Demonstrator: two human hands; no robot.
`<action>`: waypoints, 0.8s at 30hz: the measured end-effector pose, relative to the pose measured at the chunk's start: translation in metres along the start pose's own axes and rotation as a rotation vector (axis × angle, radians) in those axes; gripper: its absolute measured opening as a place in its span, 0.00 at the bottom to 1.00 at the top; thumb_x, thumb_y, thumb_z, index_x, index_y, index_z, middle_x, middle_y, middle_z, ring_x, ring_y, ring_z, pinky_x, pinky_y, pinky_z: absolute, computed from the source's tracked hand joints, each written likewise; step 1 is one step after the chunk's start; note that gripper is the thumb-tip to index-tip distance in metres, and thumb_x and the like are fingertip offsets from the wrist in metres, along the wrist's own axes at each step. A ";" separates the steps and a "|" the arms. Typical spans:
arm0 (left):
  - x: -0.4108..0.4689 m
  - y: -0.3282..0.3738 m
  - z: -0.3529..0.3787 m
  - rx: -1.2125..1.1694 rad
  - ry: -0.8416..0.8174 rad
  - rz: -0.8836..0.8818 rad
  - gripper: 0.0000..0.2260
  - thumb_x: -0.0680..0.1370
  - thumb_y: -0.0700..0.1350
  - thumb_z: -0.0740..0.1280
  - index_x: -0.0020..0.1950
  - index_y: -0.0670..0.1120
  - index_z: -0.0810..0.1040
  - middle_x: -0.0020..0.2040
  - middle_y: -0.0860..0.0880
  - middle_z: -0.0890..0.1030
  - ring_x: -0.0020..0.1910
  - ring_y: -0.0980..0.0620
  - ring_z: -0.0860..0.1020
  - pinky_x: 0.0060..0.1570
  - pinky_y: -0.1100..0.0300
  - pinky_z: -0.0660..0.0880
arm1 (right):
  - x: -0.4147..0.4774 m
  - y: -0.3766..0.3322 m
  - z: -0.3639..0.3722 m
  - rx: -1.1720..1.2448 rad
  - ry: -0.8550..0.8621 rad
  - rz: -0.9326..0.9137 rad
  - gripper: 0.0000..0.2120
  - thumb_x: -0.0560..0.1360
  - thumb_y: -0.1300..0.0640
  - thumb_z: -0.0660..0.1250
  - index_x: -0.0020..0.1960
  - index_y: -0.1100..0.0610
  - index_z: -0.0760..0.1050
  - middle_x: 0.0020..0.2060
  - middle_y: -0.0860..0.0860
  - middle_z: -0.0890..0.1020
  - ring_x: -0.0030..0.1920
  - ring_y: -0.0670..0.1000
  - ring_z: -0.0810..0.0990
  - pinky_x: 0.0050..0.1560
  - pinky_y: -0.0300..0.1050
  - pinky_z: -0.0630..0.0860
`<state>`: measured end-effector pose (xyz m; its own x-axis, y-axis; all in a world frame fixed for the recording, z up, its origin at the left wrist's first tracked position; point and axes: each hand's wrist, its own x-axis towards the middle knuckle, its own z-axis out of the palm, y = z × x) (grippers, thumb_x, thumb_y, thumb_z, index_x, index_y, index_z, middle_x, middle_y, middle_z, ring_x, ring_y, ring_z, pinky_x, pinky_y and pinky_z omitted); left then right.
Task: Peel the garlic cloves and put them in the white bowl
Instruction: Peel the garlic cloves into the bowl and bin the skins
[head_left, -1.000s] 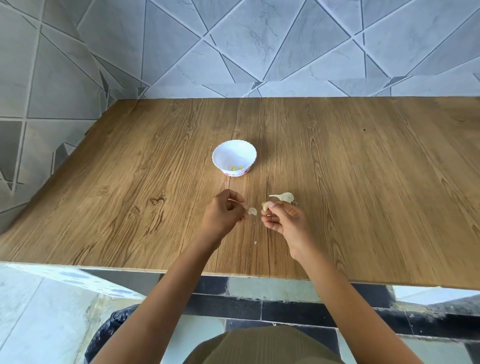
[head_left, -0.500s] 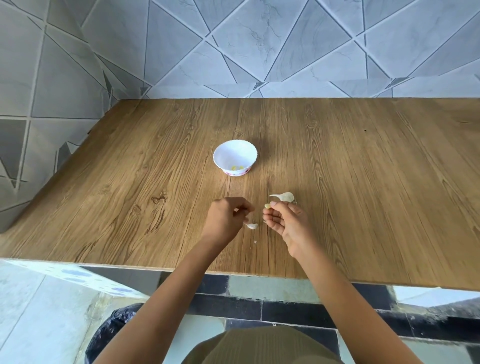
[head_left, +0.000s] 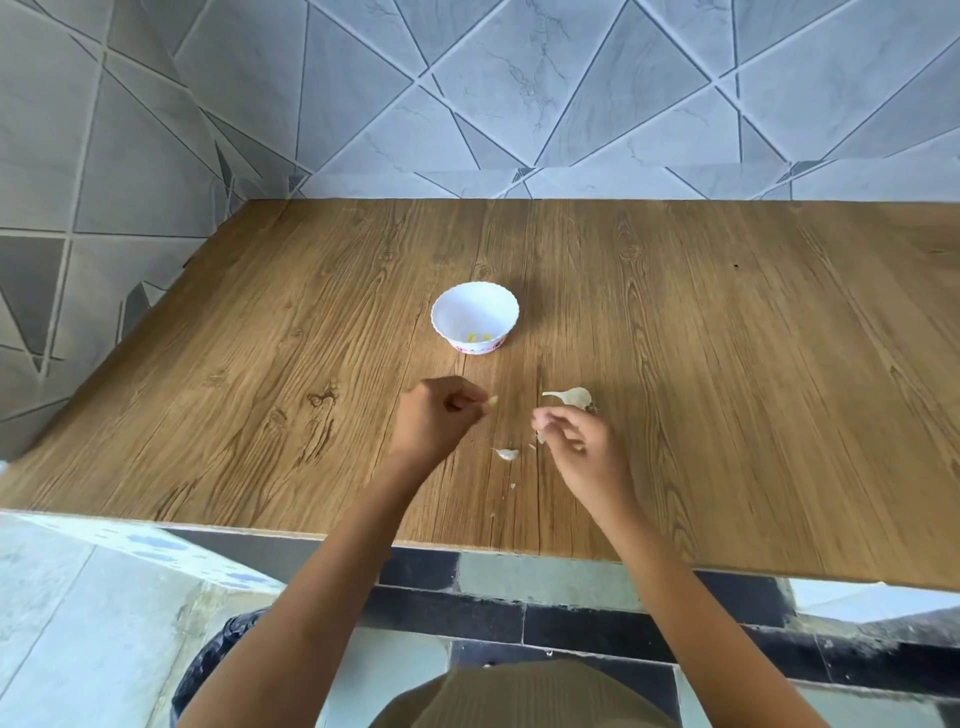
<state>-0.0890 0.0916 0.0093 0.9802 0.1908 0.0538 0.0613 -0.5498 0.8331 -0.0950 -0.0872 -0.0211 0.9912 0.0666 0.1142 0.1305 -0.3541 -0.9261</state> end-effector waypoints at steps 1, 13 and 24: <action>0.007 -0.006 -0.005 0.053 0.052 -0.024 0.04 0.71 0.42 0.75 0.43 0.45 0.84 0.35 0.51 0.82 0.35 0.55 0.81 0.41 0.61 0.77 | -0.003 0.008 -0.001 -0.200 0.040 -0.147 0.07 0.76 0.57 0.67 0.53 0.56 0.81 0.45 0.47 0.84 0.38 0.39 0.79 0.38 0.35 0.76; 0.038 -0.037 -0.013 0.351 0.127 -0.072 0.09 0.72 0.35 0.67 0.49 0.44 0.82 0.46 0.47 0.83 0.45 0.46 0.80 0.42 0.56 0.77 | -0.025 0.037 -0.006 -0.664 0.011 -0.230 0.22 0.76 0.48 0.56 0.62 0.61 0.75 0.59 0.55 0.79 0.60 0.56 0.77 0.60 0.58 0.75; 0.015 -0.019 0.027 0.637 -0.083 0.101 0.23 0.71 0.24 0.56 0.60 0.40 0.78 0.57 0.42 0.76 0.47 0.42 0.79 0.45 0.52 0.78 | -0.028 0.040 -0.007 -0.645 0.038 -0.188 0.24 0.76 0.47 0.55 0.64 0.61 0.74 0.61 0.56 0.78 0.65 0.57 0.74 0.65 0.58 0.70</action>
<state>-0.0702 0.0831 -0.0204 0.9967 0.0631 0.0510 0.0424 -0.9413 0.3349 -0.1171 -0.1099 -0.0588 0.9490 0.1529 0.2756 0.2756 -0.8268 -0.4903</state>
